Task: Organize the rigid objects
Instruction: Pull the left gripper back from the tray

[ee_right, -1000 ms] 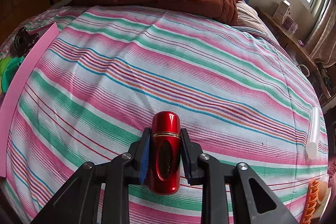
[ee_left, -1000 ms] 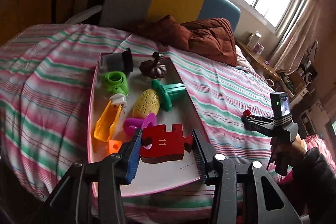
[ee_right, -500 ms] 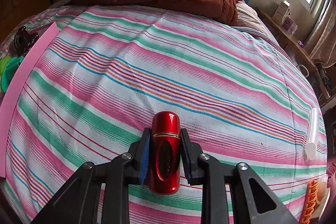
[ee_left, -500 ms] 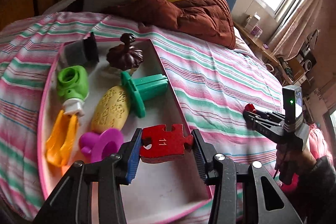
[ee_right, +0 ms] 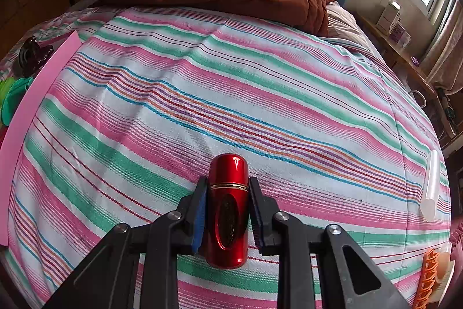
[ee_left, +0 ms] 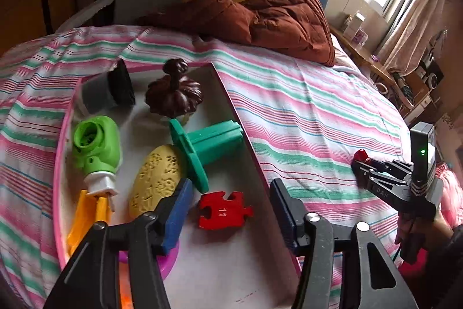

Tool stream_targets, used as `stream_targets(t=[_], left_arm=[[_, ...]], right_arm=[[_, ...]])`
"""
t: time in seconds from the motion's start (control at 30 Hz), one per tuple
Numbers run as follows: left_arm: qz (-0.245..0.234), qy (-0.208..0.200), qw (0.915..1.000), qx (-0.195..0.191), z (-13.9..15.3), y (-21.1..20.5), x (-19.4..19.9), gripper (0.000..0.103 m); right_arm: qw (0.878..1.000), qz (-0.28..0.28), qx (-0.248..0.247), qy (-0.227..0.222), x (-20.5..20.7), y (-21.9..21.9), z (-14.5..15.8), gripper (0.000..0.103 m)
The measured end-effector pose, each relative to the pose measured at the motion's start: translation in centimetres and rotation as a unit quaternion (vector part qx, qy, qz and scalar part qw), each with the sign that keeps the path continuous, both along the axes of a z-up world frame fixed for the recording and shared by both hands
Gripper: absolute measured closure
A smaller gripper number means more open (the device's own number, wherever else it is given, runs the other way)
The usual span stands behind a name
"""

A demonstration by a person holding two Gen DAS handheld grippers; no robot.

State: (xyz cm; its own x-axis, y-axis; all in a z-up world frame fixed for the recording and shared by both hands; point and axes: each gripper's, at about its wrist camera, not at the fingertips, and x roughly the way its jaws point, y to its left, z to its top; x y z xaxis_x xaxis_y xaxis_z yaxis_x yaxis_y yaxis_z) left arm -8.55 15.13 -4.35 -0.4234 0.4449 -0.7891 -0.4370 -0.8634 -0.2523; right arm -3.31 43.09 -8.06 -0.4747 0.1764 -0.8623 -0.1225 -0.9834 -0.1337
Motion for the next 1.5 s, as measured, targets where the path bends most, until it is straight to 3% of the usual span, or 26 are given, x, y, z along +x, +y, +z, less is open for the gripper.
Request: stream_targets(t=[0.3,0.87,1.37,1.5], left_arm=[[0.049,0.093,0.9937,-0.041,3.4,-4.3,4.5,0.040],[0.104,0.110,0.9873,-0.050,4.4,-9.1,7.2,0.038],[0.135,0.107,0.9835,-0.055,3.7,-11.5,7.2,0.035],[0.143,0.107,0.9823,-0.057,3.6,-12.0,7.2,0.034]], right_arm=[[1.000,0.003,0.008,0.002,-0.1,0.0,0.0,0.077],[1.000,-0.005,0.004,0.007,-0.1,0.2,-0.1,0.077],[0.998,-0.054,-0.024,-0.039,0.1,-0.2,0.5,0.077],[0.996,-0.059,-0.054,-0.043,0.8,-0.5,0.7,0.077]])
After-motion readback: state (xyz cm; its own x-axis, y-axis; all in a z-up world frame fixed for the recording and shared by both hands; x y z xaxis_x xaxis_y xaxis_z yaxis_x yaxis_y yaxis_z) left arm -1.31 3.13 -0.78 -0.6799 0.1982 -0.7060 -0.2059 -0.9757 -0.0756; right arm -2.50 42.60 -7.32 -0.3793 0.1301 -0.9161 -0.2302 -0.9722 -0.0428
